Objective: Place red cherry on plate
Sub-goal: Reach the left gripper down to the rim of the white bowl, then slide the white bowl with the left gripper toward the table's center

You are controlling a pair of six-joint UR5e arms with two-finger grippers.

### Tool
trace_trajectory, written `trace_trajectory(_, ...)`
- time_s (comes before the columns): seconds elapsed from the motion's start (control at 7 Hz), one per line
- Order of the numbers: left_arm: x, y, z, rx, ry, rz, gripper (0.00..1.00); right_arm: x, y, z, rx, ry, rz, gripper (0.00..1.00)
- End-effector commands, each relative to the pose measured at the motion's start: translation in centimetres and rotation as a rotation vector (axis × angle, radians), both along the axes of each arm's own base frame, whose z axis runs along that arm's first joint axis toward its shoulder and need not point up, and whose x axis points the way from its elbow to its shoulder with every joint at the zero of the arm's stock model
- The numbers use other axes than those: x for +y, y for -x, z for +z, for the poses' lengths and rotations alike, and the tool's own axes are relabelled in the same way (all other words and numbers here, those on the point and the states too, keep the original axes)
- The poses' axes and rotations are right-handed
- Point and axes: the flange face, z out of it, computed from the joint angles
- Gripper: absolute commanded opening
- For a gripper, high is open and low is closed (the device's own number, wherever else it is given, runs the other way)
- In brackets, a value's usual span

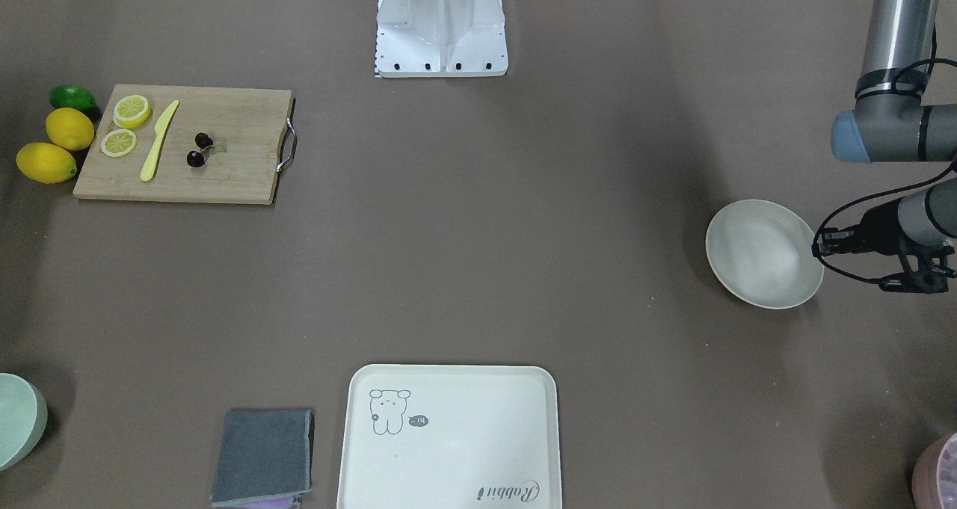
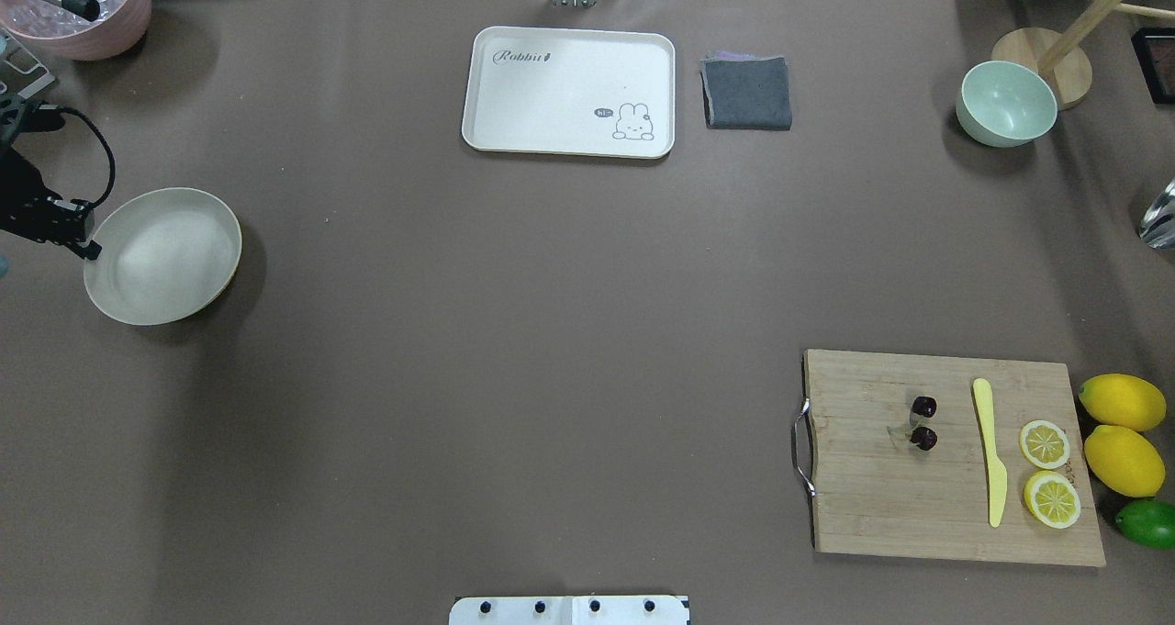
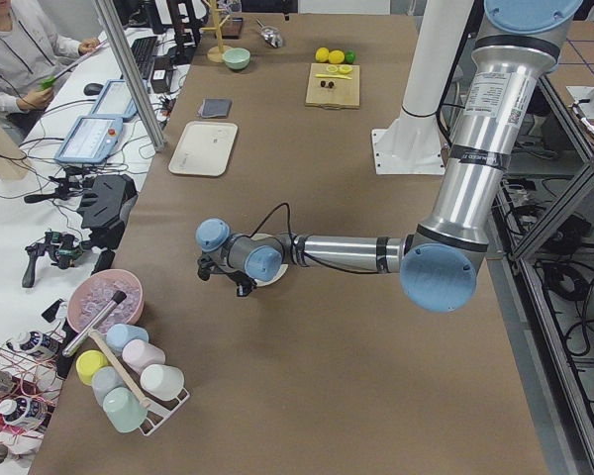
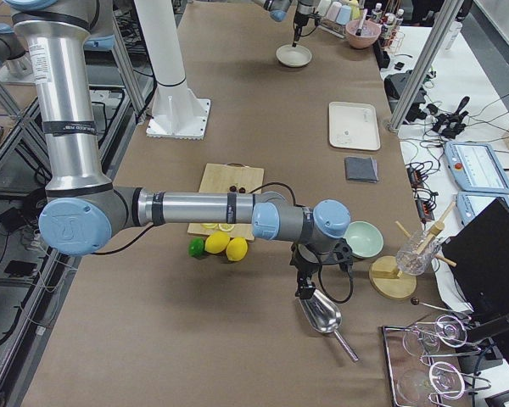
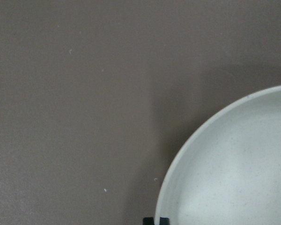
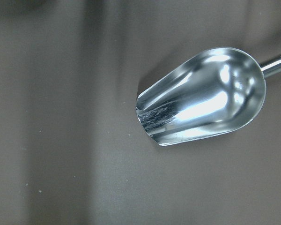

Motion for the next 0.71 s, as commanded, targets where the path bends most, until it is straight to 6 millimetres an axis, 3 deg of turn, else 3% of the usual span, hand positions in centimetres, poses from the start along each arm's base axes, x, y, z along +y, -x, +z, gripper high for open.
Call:
trace_trajectory(0.0,-2.5,0.6,-5.2,0.094,0.087,-0.069,0.00,0.0,0.0,0.1,0.000,0.002,-0.001,1.00)
trace_trajectory(0.29,-5.2,-1.9,-14.9,0.115,0.171,-0.178,0.00,-1.0,0.8,-1.2,-0.029,-0.004,0.003,1.00)
trace_trajectory(0.43,-3.9,-6.3,-19.3,0.123,0.202,-0.173,0.00,-1.5,1.3,-1.6,-0.030,0.011,-0.002,1.00)
trace_trajectory(0.57,-1.3,-10.7,-22.4,0.116,0.217,-0.157,0.00,-1.8,1.6,-1.9,-0.032,0.007,-0.007,1.00)
